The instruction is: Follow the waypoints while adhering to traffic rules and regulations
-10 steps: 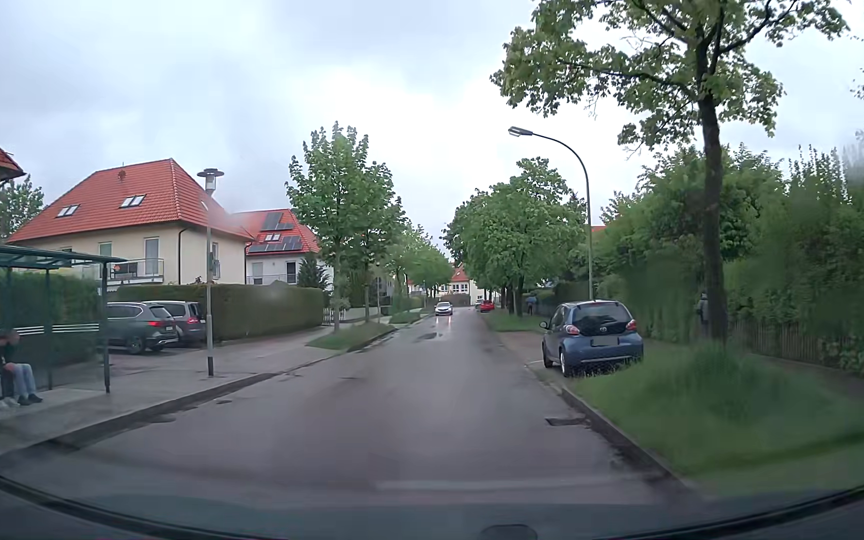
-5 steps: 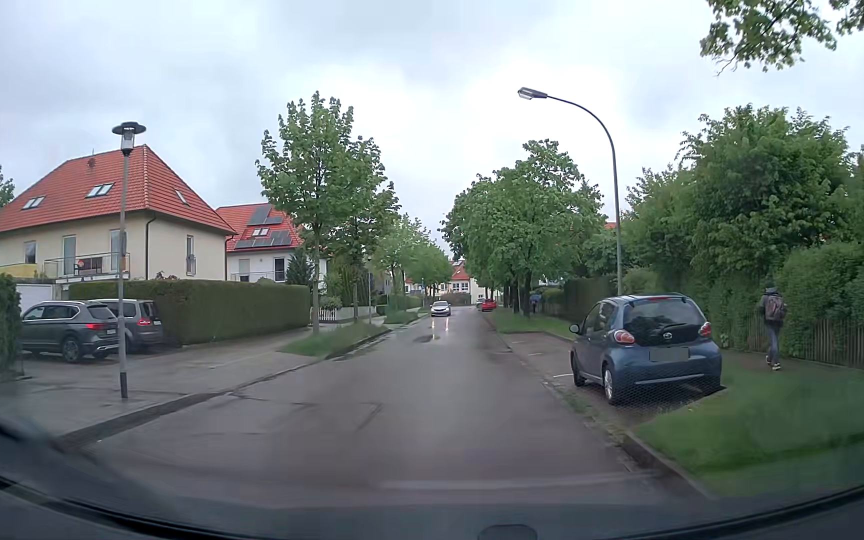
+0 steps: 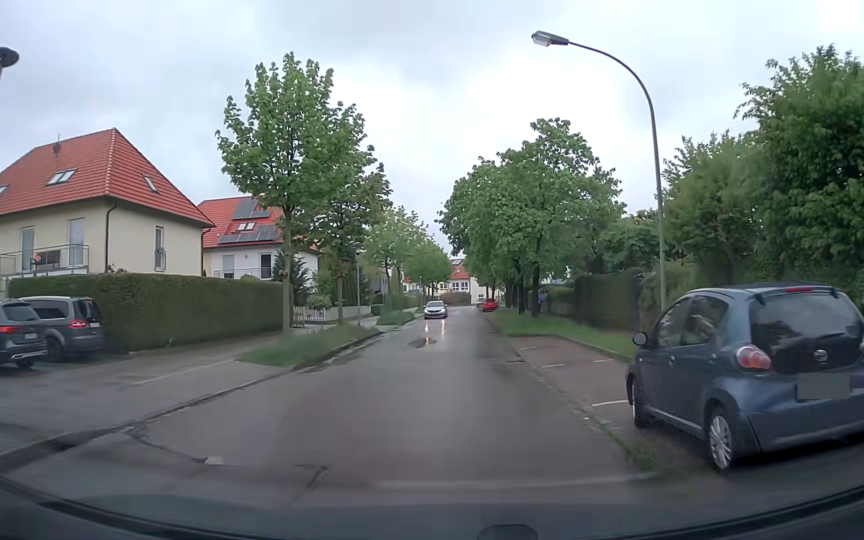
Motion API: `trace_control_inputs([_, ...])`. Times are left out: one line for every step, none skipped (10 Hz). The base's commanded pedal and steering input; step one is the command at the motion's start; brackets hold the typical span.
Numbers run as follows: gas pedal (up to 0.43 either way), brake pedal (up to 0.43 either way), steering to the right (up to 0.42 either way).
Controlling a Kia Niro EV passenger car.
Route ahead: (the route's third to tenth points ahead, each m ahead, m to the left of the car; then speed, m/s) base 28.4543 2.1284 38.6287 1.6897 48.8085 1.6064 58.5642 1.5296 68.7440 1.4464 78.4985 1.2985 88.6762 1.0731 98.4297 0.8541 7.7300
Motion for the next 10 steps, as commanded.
trace_control_inputs([0.087, 0.000, 0.004])
trace_control_inputs([0.087, 0.000, 0.004])
trace_control_inputs([0.087, 0.000, 0.004])
trace_control_inputs([0.087, 0.000, 0.004])
trace_control_inputs([0.087, 0.000, 0.004])
trace_control_inputs([0.087, 0.000, 0.004])
trace_control_inputs([0.087, 0.000, 0.003])
trace_control_inputs([0.087, 0.000, 0.004])
trace_control_inputs([0.087, 0.000, 0.004])
trace_control_inputs([0.087, 0.000, 0.004])
